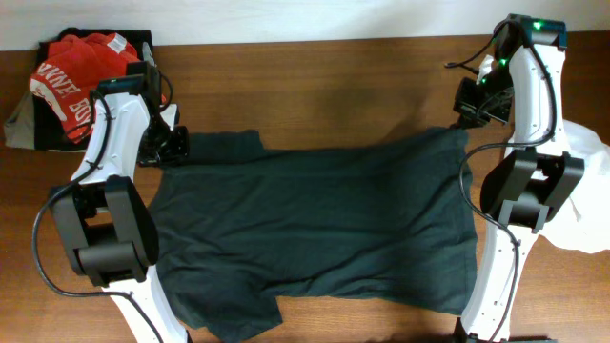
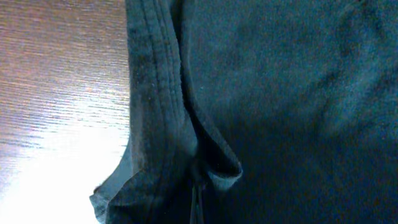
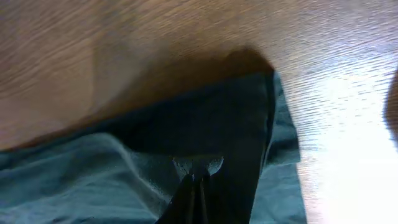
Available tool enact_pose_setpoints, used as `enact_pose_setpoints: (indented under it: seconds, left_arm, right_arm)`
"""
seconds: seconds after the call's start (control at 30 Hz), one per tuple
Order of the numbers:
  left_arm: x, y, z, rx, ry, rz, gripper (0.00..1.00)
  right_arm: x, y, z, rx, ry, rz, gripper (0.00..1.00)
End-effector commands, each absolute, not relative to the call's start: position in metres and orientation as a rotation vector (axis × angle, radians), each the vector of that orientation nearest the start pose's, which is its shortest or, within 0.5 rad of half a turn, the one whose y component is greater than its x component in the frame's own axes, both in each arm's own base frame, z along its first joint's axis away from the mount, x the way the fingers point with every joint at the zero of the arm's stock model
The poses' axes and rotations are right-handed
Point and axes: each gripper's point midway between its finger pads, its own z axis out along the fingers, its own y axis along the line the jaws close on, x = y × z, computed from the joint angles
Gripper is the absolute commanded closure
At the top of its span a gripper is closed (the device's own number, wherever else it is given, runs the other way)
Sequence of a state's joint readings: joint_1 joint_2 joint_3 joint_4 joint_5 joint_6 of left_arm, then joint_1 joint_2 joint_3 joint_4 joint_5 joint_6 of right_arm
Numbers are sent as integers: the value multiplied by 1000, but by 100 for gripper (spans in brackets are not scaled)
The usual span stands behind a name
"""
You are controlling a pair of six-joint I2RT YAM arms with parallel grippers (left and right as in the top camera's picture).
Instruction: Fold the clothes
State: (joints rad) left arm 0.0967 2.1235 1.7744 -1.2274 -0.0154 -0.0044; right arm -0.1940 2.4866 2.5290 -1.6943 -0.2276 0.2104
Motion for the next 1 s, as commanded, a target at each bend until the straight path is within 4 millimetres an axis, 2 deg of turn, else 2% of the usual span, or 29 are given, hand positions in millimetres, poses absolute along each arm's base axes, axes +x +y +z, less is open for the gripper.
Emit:
enact_pose_setpoints:
  seconds: [0.0, 0.03, 0.1, 0.27, 0.33, 0.4, 0.47, 0.6, 0.73, 0.9, 0.93, 0.97]
  left_arm:
    - [402, 46, 59, -189, 3163, 39, 100]
    - [402, 46, 59, -188, 3161, 39, 100]
    - [403, 46, 59, -189, 3157, 39, 100]
    - [397, 47, 59, -193, 3182, 38, 100]
    - [391, 48, 60, -195, 3207, 50, 100]
    - [384, 57, 61, -241, 3226, 131, 100]
    - [378, 60, 61, -253, 3250, 130, 100]
    - [366, 65, 63, -267, 3295, 158, 100]
    - [351, 63, 61, -267, 3353, 156, 100]
    - [334, 61, 29, -299, 3393, 159, 96]
    - [332, 61, 27, -299, 3397, 159, 95]
    - [328, 60, 25, -299, 3410, 159, 93]
  right_arm:
    - [444, -19, 136, 564, 3114, 380, 96]
    - [438, -24, 132, 557, 3142, 261, 96]
    - [430, -33, 122, 563, 3184, 168, 96]
    - [396, -53, 89, 620, 3335, 73, 96]
    - [394, -65, 96, 637, 3312, 64, 96]
    - [391, -82, 110, 669, 3269, 43, 96]
    - [389, -92, 113, 655, 3263, 62, 96]
    - [366, -87, 92, 682, 3370, 83, 96]
    - [358, -83, 85, 694, 3406, 107, 96]
    - [349, -81, 78, 704, 3448, 112, 96]
    - [347, -80, 77, 705, 3454, 112, 93]
    - [343, -80, 74, 705, 3472, 112, 76]
